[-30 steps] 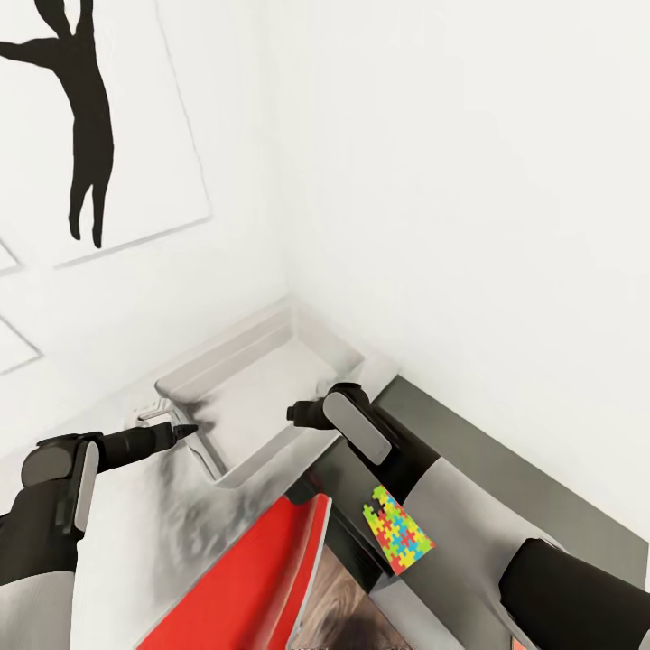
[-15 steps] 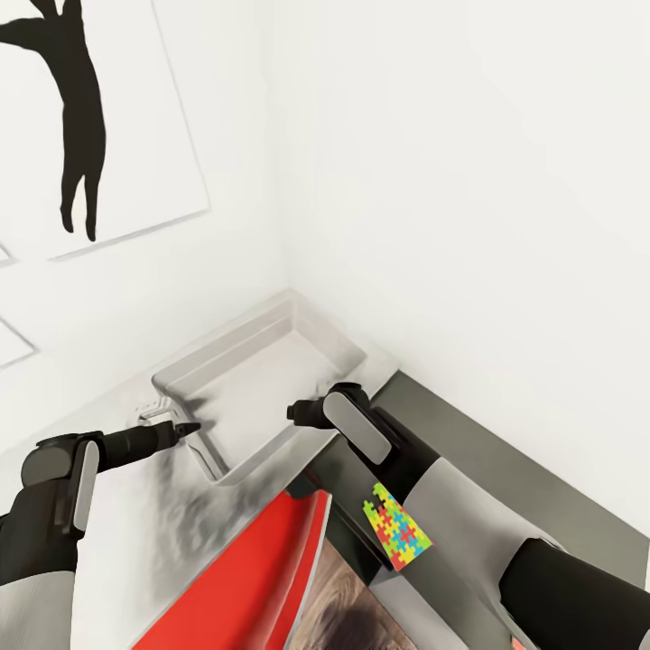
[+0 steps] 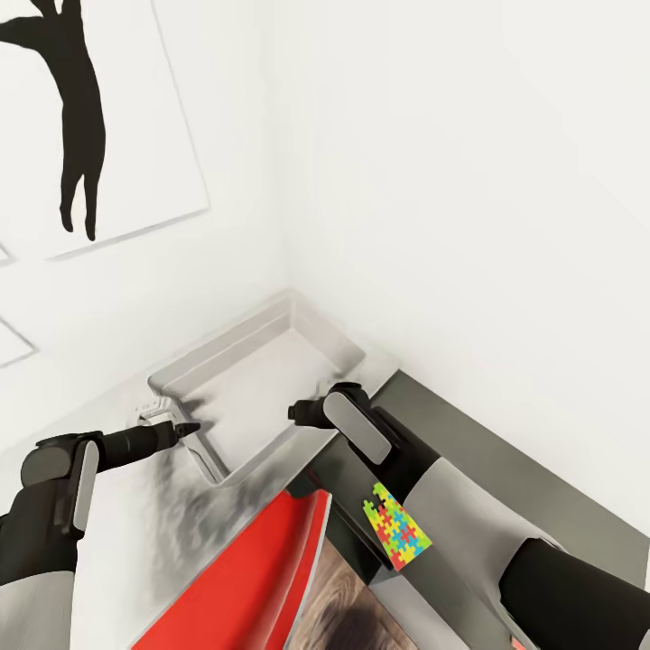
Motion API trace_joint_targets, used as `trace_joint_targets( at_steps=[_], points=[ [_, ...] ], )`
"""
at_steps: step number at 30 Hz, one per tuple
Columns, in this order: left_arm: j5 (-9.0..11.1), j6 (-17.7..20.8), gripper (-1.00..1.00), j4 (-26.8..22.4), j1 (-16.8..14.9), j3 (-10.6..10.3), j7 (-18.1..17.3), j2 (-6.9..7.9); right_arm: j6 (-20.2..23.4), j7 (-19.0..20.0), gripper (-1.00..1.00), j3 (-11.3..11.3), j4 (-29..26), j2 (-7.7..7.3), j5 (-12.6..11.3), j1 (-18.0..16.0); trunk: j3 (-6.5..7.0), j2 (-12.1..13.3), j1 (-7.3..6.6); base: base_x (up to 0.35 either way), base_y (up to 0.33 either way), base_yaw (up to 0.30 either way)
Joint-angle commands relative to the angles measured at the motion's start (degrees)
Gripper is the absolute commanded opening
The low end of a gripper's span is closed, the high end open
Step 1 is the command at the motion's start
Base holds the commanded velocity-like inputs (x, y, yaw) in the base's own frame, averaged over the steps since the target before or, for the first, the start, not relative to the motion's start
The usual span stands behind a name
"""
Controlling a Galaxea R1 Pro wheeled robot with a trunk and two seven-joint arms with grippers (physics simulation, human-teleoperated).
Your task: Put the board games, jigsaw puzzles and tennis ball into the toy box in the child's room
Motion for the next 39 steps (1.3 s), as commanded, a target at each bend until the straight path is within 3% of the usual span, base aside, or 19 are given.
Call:
trace_joint_targets(
  at_steps=[1,20,39],
  points=[
    [-2.35,-0.34,-1.00,-0.04,-0.05,0.13,-0.24,0.03,0.14,-0.72,-1.00,0.27,-0.05,0.00,-1.48,-0.03,-0.12,-0.07,0.05,0.000,0.000,0.000],
    [-2.35,-0.32,-1.00,-0.64,-0.05,0.14,-0.32,0.04,-0.73,-0.72,-1.00,0.28,-0.32,0.00,-1.49,-0.03,0.51,-0.07,0.05,-0.023,0.003,0.000],
    [-2.35,-0.32,-1.00,-0.81,-0.05,0.16,-0.41,0.04,-0.74,-0.72,-1.00,0.29,-0.44,0.00,-1.49,-0.03,2.30,-0.07,0.05,-0.094,0.038,0.000]
  ],
)
